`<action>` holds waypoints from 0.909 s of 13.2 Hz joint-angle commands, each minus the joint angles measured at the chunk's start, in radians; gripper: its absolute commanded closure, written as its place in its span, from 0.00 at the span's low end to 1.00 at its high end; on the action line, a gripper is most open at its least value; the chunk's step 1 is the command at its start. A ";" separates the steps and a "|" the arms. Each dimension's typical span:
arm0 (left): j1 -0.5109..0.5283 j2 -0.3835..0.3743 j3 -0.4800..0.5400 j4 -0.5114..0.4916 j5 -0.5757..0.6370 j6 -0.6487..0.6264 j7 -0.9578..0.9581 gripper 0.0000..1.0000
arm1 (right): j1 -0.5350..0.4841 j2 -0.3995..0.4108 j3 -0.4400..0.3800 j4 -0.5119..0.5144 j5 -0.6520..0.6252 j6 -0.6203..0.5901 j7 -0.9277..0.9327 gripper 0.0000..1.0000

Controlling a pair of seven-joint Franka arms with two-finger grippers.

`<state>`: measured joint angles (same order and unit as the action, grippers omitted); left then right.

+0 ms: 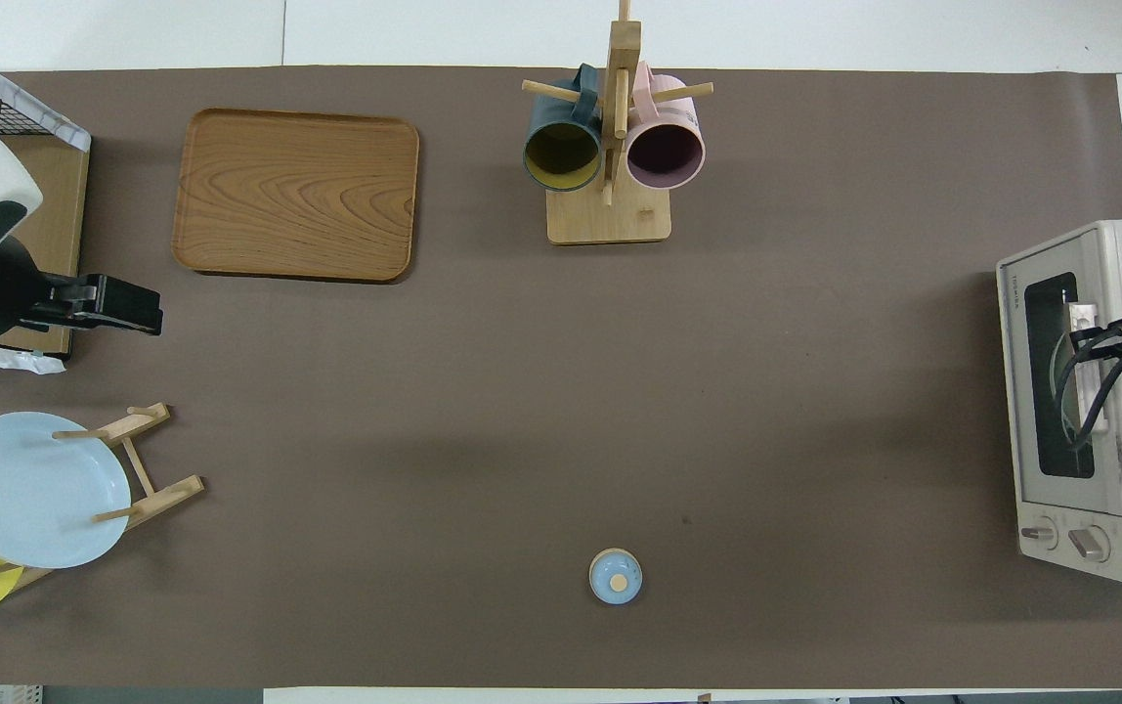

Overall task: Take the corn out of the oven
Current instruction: 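Reach the right gripper toward the toaster oven door handle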

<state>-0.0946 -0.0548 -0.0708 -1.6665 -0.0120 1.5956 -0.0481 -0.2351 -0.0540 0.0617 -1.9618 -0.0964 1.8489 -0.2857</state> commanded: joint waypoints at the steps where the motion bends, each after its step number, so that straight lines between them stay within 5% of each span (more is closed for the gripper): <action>1: 0.010 -0.007 -0.006 -0.002 0.017 -0.002 0.008 0.00 | -0.020 0.005 0.009 -0.023 -0.014 0.035 -0.007 1.00; 12: 0.009 -0.011 -0.009 -0.010 0.018 -0.019 0.022 0.00 | -0.021 0.006 0.012 -0.088 -0.014 0.087 0.054 1.00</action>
<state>-0.0946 -0.0548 -0.0712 -1.6687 -0.0120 1.5898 -0.0431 -0.2480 -0.0422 0.0633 -2.0036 -0.0993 1.9047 -0.2722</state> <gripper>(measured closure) 0.000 0.991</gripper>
